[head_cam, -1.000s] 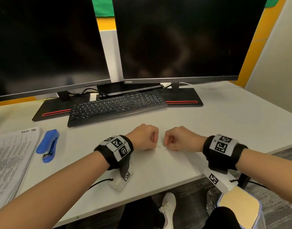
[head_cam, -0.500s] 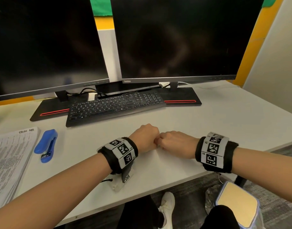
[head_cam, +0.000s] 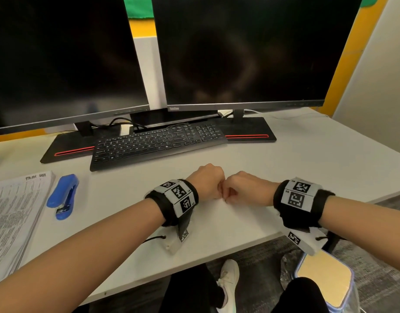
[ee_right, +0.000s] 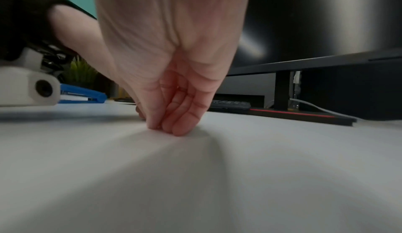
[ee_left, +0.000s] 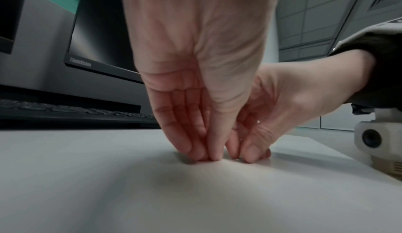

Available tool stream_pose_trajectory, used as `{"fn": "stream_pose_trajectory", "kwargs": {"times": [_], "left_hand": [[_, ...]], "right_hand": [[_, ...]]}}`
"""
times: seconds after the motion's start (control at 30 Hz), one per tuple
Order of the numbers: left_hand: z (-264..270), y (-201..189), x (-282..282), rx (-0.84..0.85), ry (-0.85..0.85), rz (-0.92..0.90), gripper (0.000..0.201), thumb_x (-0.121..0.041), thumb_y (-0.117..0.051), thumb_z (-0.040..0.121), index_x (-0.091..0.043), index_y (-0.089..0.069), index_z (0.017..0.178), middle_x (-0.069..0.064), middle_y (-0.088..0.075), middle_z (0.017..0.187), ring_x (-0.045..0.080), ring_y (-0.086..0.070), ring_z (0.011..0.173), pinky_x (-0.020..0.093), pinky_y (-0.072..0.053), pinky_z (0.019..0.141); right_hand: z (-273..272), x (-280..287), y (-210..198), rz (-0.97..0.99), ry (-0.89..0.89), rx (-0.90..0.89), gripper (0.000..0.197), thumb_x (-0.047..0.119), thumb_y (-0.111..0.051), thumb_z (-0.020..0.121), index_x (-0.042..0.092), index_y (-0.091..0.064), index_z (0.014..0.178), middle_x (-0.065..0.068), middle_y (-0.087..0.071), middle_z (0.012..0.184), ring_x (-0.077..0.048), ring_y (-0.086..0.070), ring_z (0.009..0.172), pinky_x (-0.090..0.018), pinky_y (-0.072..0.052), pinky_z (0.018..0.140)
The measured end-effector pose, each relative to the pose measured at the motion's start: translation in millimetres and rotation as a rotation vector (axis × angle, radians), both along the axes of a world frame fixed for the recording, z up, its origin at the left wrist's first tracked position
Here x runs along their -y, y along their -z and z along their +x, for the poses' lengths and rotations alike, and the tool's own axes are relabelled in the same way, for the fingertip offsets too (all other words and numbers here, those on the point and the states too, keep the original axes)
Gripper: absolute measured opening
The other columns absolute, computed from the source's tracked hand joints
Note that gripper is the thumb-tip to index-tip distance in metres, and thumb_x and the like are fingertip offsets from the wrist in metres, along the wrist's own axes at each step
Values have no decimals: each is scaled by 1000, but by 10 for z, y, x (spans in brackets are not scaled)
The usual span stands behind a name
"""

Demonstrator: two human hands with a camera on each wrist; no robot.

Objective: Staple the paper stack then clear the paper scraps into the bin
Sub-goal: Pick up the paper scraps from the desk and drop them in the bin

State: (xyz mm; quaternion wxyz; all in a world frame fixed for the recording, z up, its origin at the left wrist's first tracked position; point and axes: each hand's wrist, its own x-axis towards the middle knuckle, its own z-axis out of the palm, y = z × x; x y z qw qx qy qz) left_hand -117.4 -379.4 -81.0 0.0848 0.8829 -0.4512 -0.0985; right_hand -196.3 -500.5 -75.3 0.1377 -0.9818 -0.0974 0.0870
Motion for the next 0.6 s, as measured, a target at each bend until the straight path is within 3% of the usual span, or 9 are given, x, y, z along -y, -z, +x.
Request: {"fn": "stream_pose_trajectory", "kwargs": {"times": [0.13, 0.27, 0.37, 0.47, 0.53, 0.6], "left_hand": [[40, -53, 36, 2, 75, 92, 21, -21, -63, 81, -5, -72, 92, 15, -72, 88, 29, -65, 80, 31, -50, 68], [68, -74, 13, -36, 110, 116, 21, -21, -63, 83, -6, -69, 95, 15, -72, 92, 23, -57, 76, 29, -45, 68], [81, -77, 17, -51, 109, 140, 25, -23, -64, 84, -2, -68, 98, 16, -71, 96, 27, -60, 83, 35, -49, 76], [134, -70, -6, -89, 80, 125, 20, -17, -60, 86, -3, -66, 99, 13, -70, 100, 20, -55, 81, 30, -46, 76], [179, -70, -49, -151, 46, 62, 19, -17, -60, 87, -6, -67, 100, 9, -70, 96, 14, -56, 76, 25, -45, 74], [216, -65, -95, -199, 22, -18, 15, -15, -61, 86, -7, -68, 97, 7, -72, 91, 6, -56, 64, 21, -47, 69]], "right_hand": [[-38, -23, -12, -34, -16, -4, 19, 5, -51, 84, 6, -68, 91, -8, -67, 99, -16, -52, 80, -18, -39, 66], [-15, -79, 10, -162, -50, -44, 23, 4, -41, 88, 1, -61, 99, -16, -61, 104, -28, -56, 86, -37, -48, 77], [-15, -145, 2, -194, -32, -84, 29, 5, -31, 94, 1, -51, 115, -19, -55, 114, -24, -45, 82, -33, -38, 73], [-42, -139, 20, -231, -29, -99, 32, 4, -27, 96, 1, -44, 124, -15, -47, 112, -20, -38, 83, -29, -32, 73], [-43, -77, 35, -206, -4, -108, 25, 3, -31, 95, 6, -48, 113, -10, -45, 104, -21, -40, 84, -28, -32, 73], [-19, -7, 49, -127, 39, -120, 20, 3, -35, 92, 18, -47, 85, -4, -43, 96, -20, -40, 85, -27, -31, 74]]}}
